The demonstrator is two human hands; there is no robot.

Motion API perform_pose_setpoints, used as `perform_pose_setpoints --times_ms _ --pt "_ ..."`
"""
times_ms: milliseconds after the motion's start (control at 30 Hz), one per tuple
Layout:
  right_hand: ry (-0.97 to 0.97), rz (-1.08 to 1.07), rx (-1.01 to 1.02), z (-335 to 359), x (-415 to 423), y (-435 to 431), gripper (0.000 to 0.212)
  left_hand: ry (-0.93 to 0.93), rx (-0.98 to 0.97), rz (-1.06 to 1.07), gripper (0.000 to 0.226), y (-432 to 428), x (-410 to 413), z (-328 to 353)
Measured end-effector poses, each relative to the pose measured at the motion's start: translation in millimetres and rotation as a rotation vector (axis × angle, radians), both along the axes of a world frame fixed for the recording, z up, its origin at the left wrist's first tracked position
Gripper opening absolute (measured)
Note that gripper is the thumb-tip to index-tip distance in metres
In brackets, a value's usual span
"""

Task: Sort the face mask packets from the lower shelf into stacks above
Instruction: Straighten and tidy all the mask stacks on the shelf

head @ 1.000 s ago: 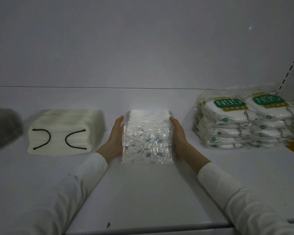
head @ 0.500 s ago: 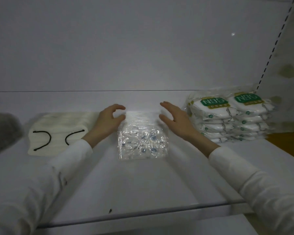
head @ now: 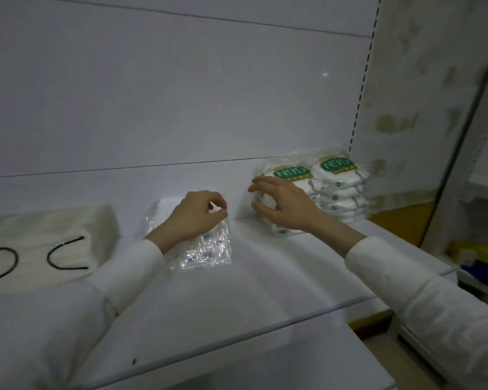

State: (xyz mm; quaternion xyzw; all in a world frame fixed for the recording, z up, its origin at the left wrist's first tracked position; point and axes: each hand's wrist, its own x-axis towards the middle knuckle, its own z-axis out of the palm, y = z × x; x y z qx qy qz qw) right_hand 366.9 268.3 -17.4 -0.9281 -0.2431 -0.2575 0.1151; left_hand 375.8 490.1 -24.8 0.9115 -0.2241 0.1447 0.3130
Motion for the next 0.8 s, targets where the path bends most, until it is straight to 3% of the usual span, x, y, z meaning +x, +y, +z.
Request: perform_pose_setpoints --times_ms 133,500,800 --pt "0.014 -0.034 0.017 1 -3 -37 0.044 0.047 -0.002 -0.022 0.008 -34 5 2" --pt "0.008 -0.035 -0.015 11 11 -182 0.043 -0.056 0.005 -0.012 0.005 -195 10 15" --pt "0.004 -0.006 0.012 15 40 -250 0.034 -0.126 -0.021 0.191 0.013 -243 21 30"
